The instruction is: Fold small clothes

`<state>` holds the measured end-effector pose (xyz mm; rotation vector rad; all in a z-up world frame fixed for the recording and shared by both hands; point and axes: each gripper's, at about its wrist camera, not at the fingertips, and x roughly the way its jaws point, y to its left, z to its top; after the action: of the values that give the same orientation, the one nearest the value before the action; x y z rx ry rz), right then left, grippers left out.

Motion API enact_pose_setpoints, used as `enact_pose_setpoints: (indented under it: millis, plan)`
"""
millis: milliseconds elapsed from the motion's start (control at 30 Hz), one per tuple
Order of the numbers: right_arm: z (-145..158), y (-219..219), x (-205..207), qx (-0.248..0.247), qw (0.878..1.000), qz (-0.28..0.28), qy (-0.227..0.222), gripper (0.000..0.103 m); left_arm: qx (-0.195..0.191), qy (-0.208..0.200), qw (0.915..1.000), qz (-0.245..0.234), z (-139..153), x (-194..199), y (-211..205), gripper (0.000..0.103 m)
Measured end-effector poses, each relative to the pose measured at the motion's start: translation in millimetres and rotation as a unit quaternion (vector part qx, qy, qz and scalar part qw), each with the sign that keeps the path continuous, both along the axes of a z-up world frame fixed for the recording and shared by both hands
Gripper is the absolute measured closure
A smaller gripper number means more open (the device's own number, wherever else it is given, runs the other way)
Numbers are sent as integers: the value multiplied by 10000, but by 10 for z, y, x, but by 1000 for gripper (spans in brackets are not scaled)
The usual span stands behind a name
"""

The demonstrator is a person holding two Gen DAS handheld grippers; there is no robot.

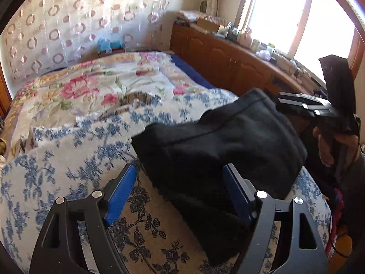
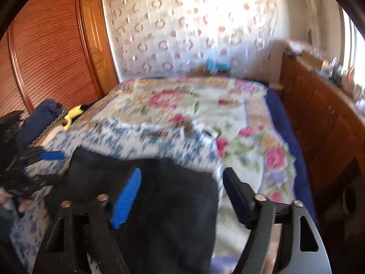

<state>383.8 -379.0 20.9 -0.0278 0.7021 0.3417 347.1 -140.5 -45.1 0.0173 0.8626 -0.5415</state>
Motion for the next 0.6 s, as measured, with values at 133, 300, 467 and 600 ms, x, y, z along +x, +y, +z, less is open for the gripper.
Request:
enact_pose_setpoints:
  millis: [133,300,467,600]
  plan:
    - [-271,-12,96,-219,9985,-4,499,23,28,61,10000,-12,-81,44,-48,24]
    - [-338,-40,200,86,9972,-45,743,23,-23,202,9998,-19,-170,67,-92,24]
    - [-297,-53,243,334,9952,142,905,26,-176,271,9995,11,-210,77,-84,24]
    - [-325,-129,266,503,9936,249,977,38,-350,316,9989,-23,-211,82,-89,32]
